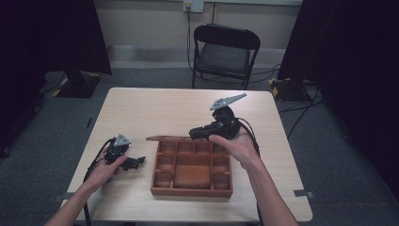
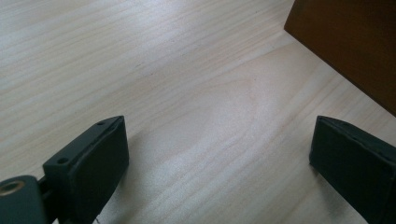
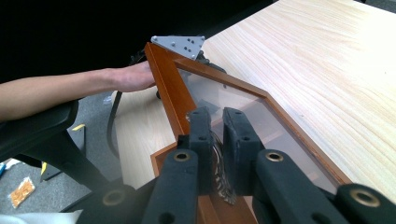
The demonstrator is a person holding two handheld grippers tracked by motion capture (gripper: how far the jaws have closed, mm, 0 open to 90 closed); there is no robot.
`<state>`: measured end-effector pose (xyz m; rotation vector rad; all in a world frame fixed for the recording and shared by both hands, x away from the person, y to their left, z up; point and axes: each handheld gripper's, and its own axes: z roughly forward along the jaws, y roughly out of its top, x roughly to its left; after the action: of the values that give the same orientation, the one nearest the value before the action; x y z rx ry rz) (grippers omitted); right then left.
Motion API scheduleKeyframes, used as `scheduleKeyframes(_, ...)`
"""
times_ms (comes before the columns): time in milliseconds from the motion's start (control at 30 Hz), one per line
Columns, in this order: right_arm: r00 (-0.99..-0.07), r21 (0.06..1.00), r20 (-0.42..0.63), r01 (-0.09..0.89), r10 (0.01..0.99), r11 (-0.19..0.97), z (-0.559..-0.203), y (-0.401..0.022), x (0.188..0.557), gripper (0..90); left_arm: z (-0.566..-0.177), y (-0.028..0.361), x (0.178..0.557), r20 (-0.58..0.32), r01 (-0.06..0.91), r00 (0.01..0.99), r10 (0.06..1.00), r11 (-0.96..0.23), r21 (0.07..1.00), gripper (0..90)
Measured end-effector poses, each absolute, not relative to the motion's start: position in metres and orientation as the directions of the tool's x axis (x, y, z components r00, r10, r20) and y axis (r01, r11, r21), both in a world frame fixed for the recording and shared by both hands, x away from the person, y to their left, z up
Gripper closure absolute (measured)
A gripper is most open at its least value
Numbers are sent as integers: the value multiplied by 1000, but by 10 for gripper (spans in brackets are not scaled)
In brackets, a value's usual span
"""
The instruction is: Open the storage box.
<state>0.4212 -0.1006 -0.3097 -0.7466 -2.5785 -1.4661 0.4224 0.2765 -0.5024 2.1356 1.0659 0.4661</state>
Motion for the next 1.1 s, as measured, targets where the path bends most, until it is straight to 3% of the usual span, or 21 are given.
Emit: scheduleKeyframes(1100,-878,806,292,439,379,396,-304,-102,431,831,-502,277,423,13,550,599,801,-423,720,42)
